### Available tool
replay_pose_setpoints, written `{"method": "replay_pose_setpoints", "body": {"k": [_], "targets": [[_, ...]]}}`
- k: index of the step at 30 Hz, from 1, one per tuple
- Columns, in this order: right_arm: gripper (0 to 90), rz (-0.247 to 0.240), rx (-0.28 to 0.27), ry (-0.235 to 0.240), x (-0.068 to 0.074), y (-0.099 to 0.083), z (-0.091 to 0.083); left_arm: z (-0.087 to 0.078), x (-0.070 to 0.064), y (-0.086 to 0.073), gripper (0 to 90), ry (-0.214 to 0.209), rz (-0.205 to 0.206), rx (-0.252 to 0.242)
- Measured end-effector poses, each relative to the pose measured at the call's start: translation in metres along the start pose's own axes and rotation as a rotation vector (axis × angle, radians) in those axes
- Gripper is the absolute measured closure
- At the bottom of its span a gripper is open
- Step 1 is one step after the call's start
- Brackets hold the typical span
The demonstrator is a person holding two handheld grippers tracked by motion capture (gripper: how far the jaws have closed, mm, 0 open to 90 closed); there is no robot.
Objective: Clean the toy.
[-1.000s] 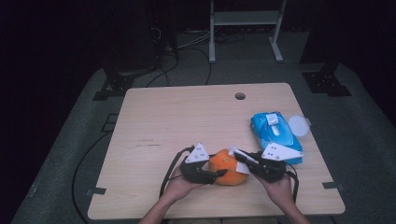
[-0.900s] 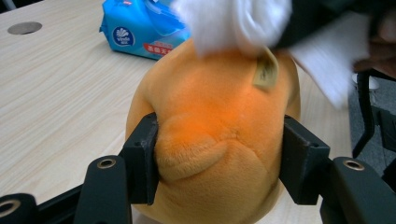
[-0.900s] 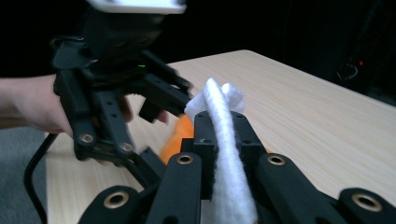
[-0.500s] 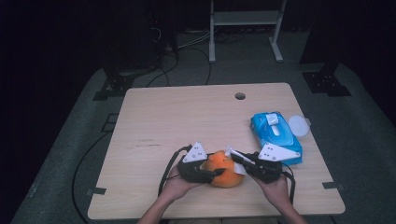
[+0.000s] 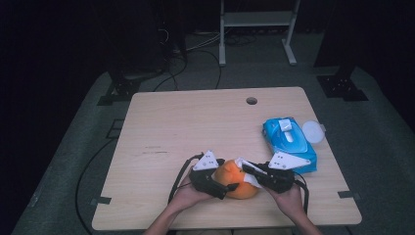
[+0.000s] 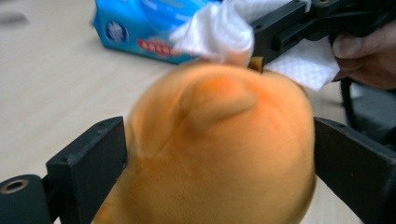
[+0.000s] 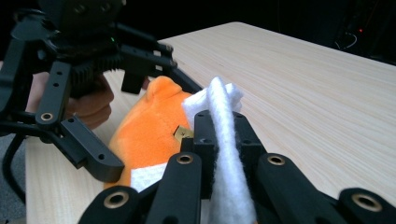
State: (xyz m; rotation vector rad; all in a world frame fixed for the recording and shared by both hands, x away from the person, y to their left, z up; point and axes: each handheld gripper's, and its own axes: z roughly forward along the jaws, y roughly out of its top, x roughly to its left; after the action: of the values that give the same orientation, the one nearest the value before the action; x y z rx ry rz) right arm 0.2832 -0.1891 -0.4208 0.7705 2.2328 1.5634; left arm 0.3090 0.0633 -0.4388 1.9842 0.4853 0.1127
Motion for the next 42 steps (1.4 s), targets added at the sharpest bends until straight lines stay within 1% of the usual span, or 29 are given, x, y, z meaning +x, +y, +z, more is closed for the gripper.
{"method": "replay_pose_setpoints", "body": {"k": [1,2,4,7,9,10,11,12,13,16,18,19,22,25,26,27,28,29,31,32,33,34,35,36,37,38,39,40,42], "targets": [[82.5,0.005,0.000,-0.002,-0.001,-0.001,0.000,0.001,0.000,-0.001,5.7,0.002,0.001,-0.005],[82.5,0.010,0.002,-0.005,-0.003,-0.001,0.000,0.000,-0.001,-0.001,6.4,-0.001,0.015,-0.001],[82.5,0.016,0.003,-0.013,-0.006,-0.003,-0.001,-0.004,-0.003,0.000,12.5,-0.017,0.036,-0.011],[82.5,0.030,0.003,-0.018,-0.009,-0.004,-0.003,-0.009,-0.002,-0.002,15.3,-0.065,0.046,-0.027],[82.5,0.034,0.000,-0.021,-0.011,-0.006,-0.004,-0.009,0.001,-0.004,15.0,-0.062,0.039,-0.041],[82.6,0.044,0.002,-0.022,-0.012,-0.006,-0.005,-0.009,0.002,-0.004,12.3,-0.050,0.036,-0.037],[82.5,0.045,0.000,-0.025,-0.013,-0.006,-0.005,-0.007,0.004,-0.004,9.2,-0.037,0.019,-0.027],[82.6,0.043,0.000,-0.028,-0.013,-0.006,-0.005,-0.004,0.006,-0.005,7.2,-0.051,-0.005,-0.012],[82.5,0.046,0.001,-0.027,-0.013,-0.006,-0.005,-0.003,0.007,-0.005,7.7,-0.059,-0.016,-0.010],[82.6,0.033,-0.014,-0.041,-0.011,-0.002,-0.007,-0.004,0.000,-0.004,26.9,0.006,0.032,-0.026],[82.6,0.016,-0.057,-0.052,-0.008,0.005,-0.014,-0.006,-0.003,0.000,34.4,0.029,0.023,-0.020],[82.6,0.007,-0.077,-0.052,-0.006,0.009,-0.017,-0.007,-0.004,0.002,36.3,0.036,0.013,-0.023],[82.6,-0.025,-0.111,-0.037,0.007,0.018,-0.020,-0.008,-0.009,0.006,37.8,0.072,0.019,-0.023],[82.6,-0.054,-0.091,-0.011,0.017,0.019,-0.012,-0.011,-0.013,0.011,39.1,0.097,0.020,-0.032],[82.6,-0.053,-0.084,-0.011,0.017,0.018,-0.009,-0.011,-0.013,0.011,39.0,0.093,0.008,-0.025],[82.6,-0.037,-0.086,-0.005,0.014,0.015,-0.007,-0.011,-0.014,0.010,38.6,0.085,0.002,-0.025],[82.6,-0.002,-0.083,0.004,0.008,0.012,-0.006,-0.010,-0.015,0.010,36.9,0.073,0.005,-0.024],[82.7,0.014,-0.080,0.001,0.004,0.009,-0.006,-0.009,-0.015,0.010,34.7,0.058,0.007,-0.019],[82.6,0.031,-0.070,-0.009,-0.001,0.004,-0.007,-0.009,-0.012,0.010,27.5,0.013,0.003,-0.019],[82.6,0.038,-0.064,-0.015,-0.003,0.001,-0.008,-0.010,-0.009,0.009,23.8,-0.009,-0.003,-0.033],[82.6,0.039,-0.060,-0.023,-0.004,-0.001,-0.009,-0.011,-0.003,0.007,20.2,-0.025,-0.016,-0.045],[82.6,0.052,-0.061,-0.023,-0.006,-0.002,-0.010,-0.011,0.003,0.006,16.2,-0.032,-0.048,-0.055],[82.6,0.057,-0.061,-0.025,-0.007,-0.003,-0.009,-0.008,0.009,0.004,11.3,-0.029,-0.099,-0.048],[82.7,0.059,-0.062,-0.025,-0.008,-0.003,-0.008,-0.006,0.011,0.002,6.5,-0.028,-0.123,-0.029],[82.6,0.060,-0.060,-0.026,-0.007,-0.003,-0.008,-0.003,0.013,0.001,4.6,-0.028,-0.134,-0.010],[82.6,0.056,-0.059,-0.025,-0.007,-0.003,-0.007,0.000,0.014,-0.001,4.0,-0.038,-0.142,0.003],[82.6,0.051,-0.056,-0.025,-0.007,-0.002,-0.006,0.001,0.014,-0.003,5.3,-0.050,-0.148,-0.004],[82.6,0.048,-0.052,-0.028,-0.006,-0.003,-0.005,0.000,0.013,-0.003,10.1,-0.052,-0.143,-0.008],[82.6,0.050,-0.055,-0.029,-0.007,-0.003,-0.006,-0.004,0.008,-0.001,20.1,-0.036,-0.106,-0.021]]}}
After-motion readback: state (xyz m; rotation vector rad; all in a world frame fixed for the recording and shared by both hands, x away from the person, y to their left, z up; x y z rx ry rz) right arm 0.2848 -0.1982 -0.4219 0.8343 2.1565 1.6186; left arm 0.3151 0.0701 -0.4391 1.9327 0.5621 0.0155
